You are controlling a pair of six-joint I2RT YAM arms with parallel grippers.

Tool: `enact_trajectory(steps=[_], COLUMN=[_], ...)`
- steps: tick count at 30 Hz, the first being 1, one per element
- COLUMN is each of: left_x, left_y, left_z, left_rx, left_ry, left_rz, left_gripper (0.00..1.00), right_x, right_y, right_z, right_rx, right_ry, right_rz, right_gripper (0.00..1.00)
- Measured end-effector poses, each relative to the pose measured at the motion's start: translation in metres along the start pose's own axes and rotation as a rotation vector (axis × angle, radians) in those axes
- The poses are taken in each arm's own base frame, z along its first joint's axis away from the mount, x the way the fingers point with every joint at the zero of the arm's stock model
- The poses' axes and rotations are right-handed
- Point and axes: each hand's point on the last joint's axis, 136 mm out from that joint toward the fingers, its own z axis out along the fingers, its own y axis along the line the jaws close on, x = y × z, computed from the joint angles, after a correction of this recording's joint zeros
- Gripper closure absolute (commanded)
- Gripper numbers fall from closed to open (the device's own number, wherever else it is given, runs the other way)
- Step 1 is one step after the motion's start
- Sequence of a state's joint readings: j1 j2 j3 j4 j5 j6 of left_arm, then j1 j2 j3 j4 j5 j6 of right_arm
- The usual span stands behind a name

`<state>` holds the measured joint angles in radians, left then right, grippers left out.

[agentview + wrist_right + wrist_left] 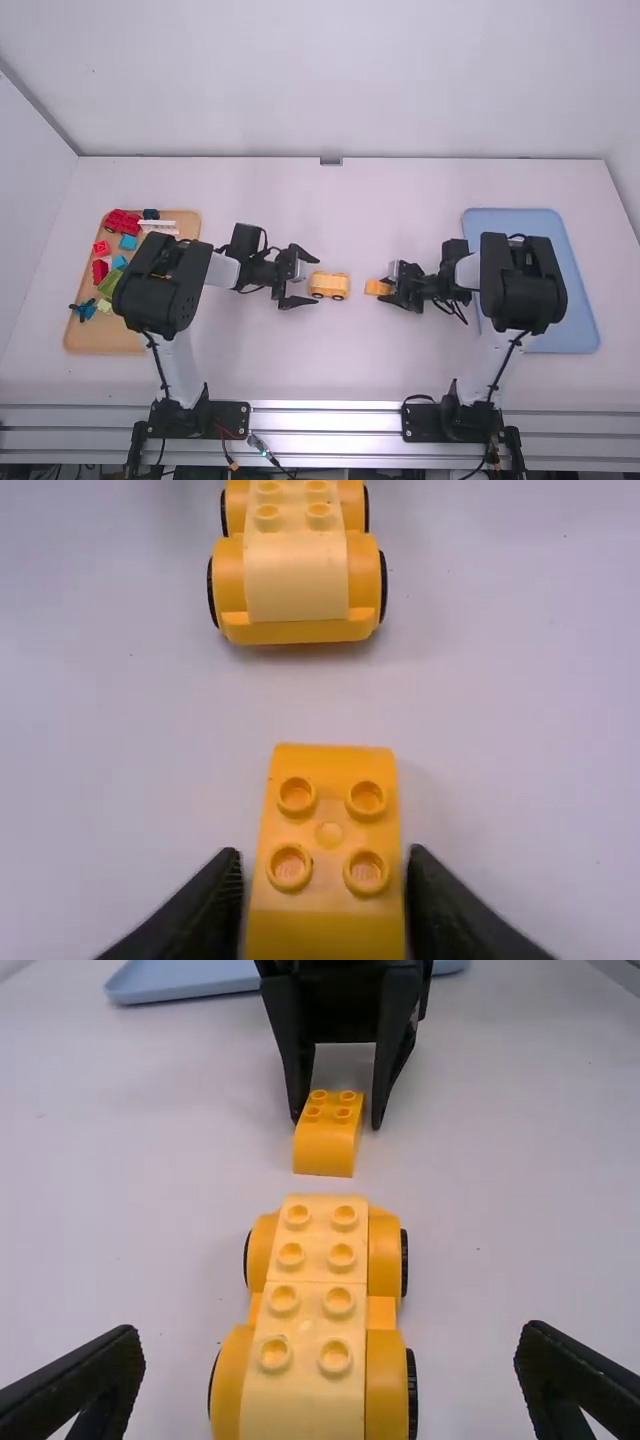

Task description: Assemble lego blocks to make yellow taxi

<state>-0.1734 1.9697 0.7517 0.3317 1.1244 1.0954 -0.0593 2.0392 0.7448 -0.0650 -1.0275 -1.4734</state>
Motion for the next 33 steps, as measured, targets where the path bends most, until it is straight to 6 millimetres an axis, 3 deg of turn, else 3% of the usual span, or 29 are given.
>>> enact_trajectory(steps=[3, 9, 14, 20, 21, 28, 33], left_x=[0.006, 0.007, 0.008, 0.004, 0.003, 0.018, 0.018], left_y=[-0.003, -0.004, -0.005, -0.004, -0.003, -0.01, -0.01], left_z=[0.002, 0.003, 0.003, 0.011, 0.014, 0.032, 0.032], left_rx=[0.009, 0.01, 0.016, 0.03, 0.034, 0.074, 0.072], left_ry=[0.007, 0.007, 0.01, 0.014, 0.017, 0.049, 0.053], left_rz=[-0.019, -0.022, -0.035, -0.012, -0.004, -0.024, -0.023], left_gripper=[0.01, 0.01, 0.01, 0.01, 0.01, 0.0, 0.09], right_x=[-0.001, -0.002, -0.009, -0.034, -0.039, -0.07, -0.079], right_y=[-0.002, -0.001, -0.003, 0.002, 0.004, 0.007, 0.008], right_z=[0.002, 0.002, -0.002, -0.004, -0.004, 0.004, 0.012], right_rx=[0.002, -0.003, -0.045, -0.162, -0.183, -0.277, -0.299], right_ry=[0.0, -0.003, 0.004, 0.017, 0.015, 0.009, 0.008], right_rz=[-0.01, 0.019, 0.119, 0.151, 0.143, 0.016, -0.039], right_gripper=[0.75, 0.76, 0.84, 0.86, 0.82, 0.81, 0.81])
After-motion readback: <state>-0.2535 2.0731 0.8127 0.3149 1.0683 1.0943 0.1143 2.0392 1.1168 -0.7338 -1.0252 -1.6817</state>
